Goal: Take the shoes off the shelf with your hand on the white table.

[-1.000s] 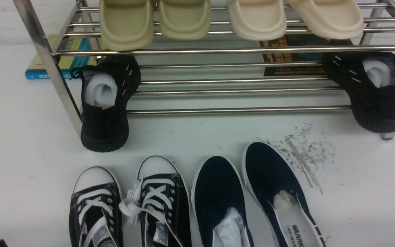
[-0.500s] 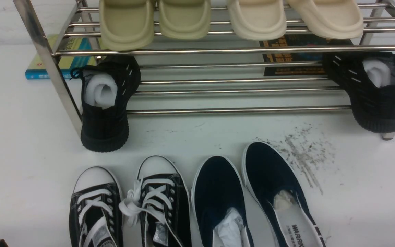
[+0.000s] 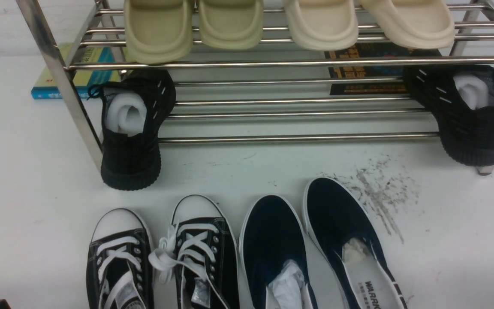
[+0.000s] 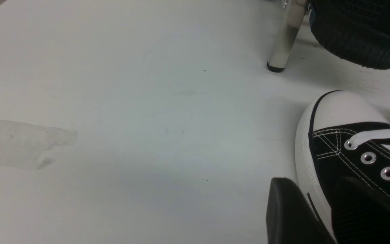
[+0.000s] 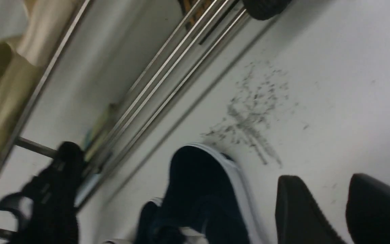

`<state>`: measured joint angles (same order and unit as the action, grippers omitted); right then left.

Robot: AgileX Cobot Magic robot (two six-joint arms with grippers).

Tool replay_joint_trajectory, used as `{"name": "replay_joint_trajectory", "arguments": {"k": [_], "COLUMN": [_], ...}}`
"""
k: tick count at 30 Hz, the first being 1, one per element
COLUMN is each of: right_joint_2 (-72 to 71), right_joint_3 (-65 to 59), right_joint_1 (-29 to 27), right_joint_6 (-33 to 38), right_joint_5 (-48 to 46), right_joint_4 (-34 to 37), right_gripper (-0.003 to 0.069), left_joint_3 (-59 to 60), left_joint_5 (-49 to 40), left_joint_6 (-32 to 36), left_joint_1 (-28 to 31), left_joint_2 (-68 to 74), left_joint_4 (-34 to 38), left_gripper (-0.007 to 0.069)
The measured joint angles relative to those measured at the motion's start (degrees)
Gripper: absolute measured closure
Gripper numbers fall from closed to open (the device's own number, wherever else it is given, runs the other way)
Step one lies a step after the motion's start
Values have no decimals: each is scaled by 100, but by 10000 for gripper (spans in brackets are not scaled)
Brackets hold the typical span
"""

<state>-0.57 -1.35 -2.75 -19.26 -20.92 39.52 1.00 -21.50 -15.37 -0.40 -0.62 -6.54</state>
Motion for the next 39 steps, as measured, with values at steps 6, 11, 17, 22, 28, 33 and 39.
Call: {"name": "replay_joint_trajectory", "arguments": {"k": [6,11,17,22,28,33,39], "right_joint_2": [0,0,261,1535,3731,5460,7099], "right_joint_3": [0,39,1027,2199,3439,4351,5257], "right_joint_1": [0,0,0,0,0,0,0], "right_joint_6": [-60,444,2112,3282,3456,3098,3056], "right_joint_5": [69,48,92,-292,-1626,-2850,-2871], "right_joint_4": [816,877,814,286,-839,-1542,-1727], "right_gripper": [419,423,564,669,658,653,614], "left_joint_3": [0,0,0,0,0,0,0], "left_joint_5": [0,0,0,0,0,0,0], "left_joint_6": [0,0,0,0,0,0,-5], "left_joint_1": [0,0,0,0,0,0,0], "left_joint_2": [0,0,0,0,0,0,0], "left_joint_4": [19,19,19,24,24,24,24], "left_gripper": [392,389,386,385,383,383,383]}}
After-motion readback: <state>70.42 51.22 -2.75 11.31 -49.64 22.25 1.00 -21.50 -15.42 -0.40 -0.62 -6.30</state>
